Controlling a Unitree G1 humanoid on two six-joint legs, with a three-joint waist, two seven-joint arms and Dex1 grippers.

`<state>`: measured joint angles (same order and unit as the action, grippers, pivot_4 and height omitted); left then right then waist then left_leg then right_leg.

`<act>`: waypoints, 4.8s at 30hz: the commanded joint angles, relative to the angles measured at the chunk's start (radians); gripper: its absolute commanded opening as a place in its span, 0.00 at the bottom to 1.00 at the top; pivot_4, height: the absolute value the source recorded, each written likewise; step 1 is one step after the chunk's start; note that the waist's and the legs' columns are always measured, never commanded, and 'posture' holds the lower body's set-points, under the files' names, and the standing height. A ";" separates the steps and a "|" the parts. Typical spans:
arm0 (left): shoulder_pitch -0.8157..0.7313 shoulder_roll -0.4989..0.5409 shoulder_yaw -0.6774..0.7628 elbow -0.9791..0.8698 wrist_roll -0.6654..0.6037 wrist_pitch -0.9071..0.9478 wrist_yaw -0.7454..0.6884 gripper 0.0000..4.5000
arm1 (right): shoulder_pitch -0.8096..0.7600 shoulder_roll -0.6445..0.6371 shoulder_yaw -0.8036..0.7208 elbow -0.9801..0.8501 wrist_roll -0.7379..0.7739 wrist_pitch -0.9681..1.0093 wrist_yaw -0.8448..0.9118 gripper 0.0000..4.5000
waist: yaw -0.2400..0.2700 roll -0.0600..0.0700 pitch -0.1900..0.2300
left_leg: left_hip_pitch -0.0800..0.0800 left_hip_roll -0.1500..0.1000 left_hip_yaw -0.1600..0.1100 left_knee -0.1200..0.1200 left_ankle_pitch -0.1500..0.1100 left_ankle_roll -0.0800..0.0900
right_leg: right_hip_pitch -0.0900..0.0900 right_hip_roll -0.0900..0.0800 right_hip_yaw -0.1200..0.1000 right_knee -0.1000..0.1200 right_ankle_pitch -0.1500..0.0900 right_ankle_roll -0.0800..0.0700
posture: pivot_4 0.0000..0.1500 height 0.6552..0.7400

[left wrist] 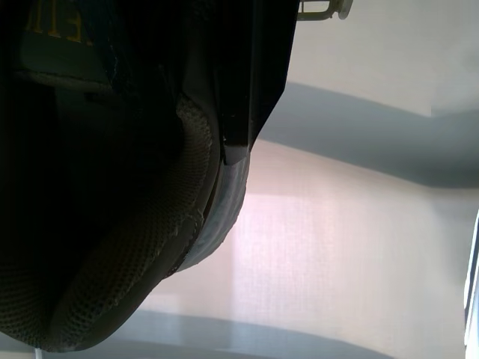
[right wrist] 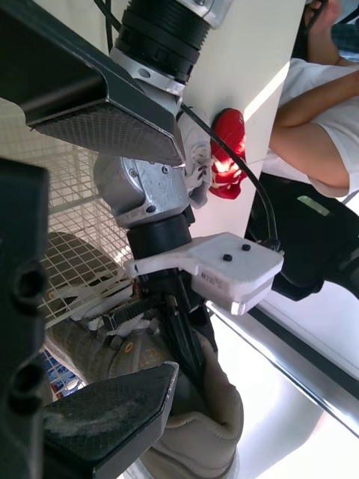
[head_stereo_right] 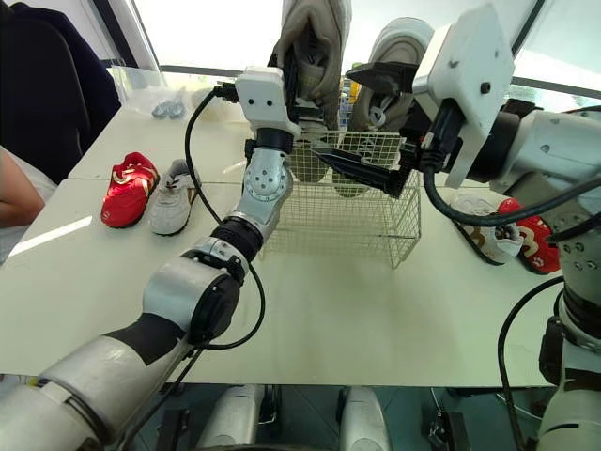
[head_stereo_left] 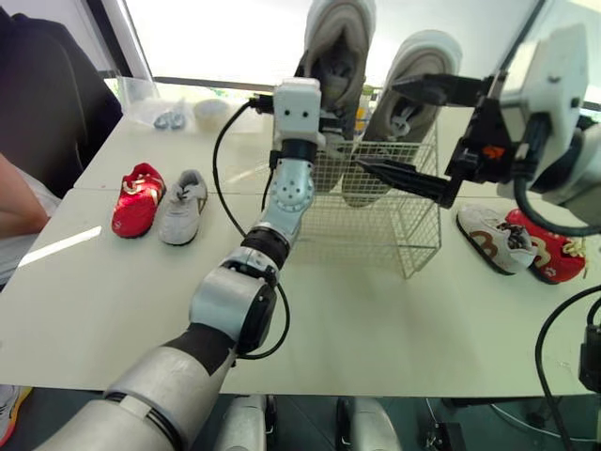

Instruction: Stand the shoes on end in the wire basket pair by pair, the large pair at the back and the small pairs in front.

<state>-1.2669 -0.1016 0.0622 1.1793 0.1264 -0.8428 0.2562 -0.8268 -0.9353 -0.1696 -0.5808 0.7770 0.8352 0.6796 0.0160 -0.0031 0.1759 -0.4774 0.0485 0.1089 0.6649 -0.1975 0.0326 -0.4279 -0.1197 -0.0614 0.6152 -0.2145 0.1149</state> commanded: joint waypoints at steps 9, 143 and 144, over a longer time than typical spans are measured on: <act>0.316 0.038 -0.031 -0.484 -0.168 0.363 -0.384 0.99 | -0.004 0.016 -0.013 0.022 -0.027 -0.062 0.014 1.00 | -0.007 0.006 -0.009 | 0.011 0.001 -0.001 -0.001 -0.002 -0.003 | 0.010 0.000 0.000 0.000 0.000 -0.001 | 1.00 1.00; 0.290 0.509 0.333 -1.146 -1.359 1.937 -0.856 0.06 | 0.144 0.500 -0.226 0.137 0.632 0.114 -0.495 0.99 | -0.028 0.008 0.001 | 0.003 0.000 -0.002 -0.003 0.003 -0.005 | -0.001 0.003 0.001 0.005 0.001 0.004 | 1.00 1.00; 0.291 0.500 0.330 -1.148 -1.357 1.930 -0.851 0.06 | 0.125 0.519 -0.204 0.142 0.642 0.101 -0.518 0.99 | -0.026 0.008 0.001 | 0.003 0.000 -0.002 -0.003 0.003 -0.005 | 0.000 0.003 0.001 0.005 0.001 0.004 | 1.00 1.00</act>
<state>-0.9654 0.4039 0.3765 0.0673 -1.2038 1.1175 -0.6001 -0.6752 -0.4286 -0.3760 -0.4036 1.3729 0.9719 0.1948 -0.0102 0.0049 0.1765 -0.4749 0.0485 0.1073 0.6618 -0.1943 0.0276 -0.4280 -0.1171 -0.0606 0.6197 -0.2135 0.1186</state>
